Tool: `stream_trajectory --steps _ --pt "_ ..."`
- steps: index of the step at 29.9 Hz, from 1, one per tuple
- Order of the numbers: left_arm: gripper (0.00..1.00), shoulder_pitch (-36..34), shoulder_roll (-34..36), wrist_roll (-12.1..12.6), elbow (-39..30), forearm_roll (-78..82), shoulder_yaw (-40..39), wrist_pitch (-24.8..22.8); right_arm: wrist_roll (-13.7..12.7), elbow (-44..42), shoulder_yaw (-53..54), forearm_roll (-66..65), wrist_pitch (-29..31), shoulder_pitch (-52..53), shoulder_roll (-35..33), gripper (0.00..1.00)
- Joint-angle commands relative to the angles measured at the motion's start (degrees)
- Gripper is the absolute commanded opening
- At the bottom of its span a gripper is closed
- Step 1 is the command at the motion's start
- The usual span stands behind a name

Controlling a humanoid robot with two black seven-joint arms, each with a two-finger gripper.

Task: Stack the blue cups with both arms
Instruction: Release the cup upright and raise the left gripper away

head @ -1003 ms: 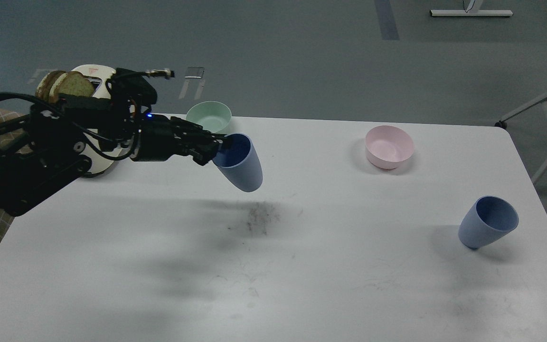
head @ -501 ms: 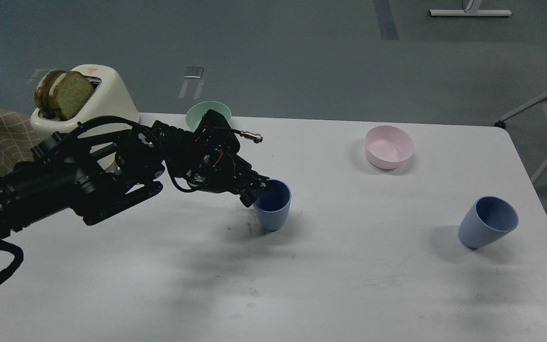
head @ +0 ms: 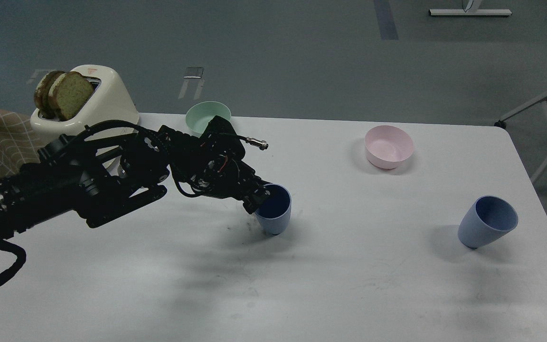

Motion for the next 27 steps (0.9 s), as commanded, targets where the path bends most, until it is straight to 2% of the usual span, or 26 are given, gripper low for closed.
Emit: stream_trajectory --steps 1,2,9,14,20,25,27 --pt "0.86 -1.08 0.85 -0.20 -0.70 -3.62 -0.25 0.13 -0.06 0.01 -0.02 0.00 0.00 -0.05 -0.16 1.00" --pt "0.89 -1.26 1.02 -0.29 -0.70 -4.33 -0.25 0.13 -0.06 0.09 -0.02 0.00 0.00 -0.05 -0.16 1.00" --pt "0.91 -3.29 4.71 -0.46 -0.70 -11.88 -2.97 0.13 -0.06 0.53 -0.02 0.00 0.00 -0.14 -1.48 1.00" --pt "0.96 -2.94 10.07 -0.46 -0.52 -25.85 -10.26 0.13 -0.67 4.31 -0.46 -0.62 0.00 -1.19 -3.32 1.00" --pt "0.96 1.54 15.35 -0.38 0.44 -50.97 -23.96 0.22 -1.64 12.83 -3.09 -6.32 0.00 -4.18 -8.41 1.00" --pt "0.97 7.95 15.88 -0.38 2.72 -69.44 -35.57 0.31 -1.73 19.16 -3.18 -18.53 0.00 -5.06 -10.17 1.00" --pt "0.97 11.81 15.01 -0.38 4.57 -78.03 -41.36 0.39 -1.73 23.10 -3.27 -27.20 0.00 -5.33 -11.32 1.00"
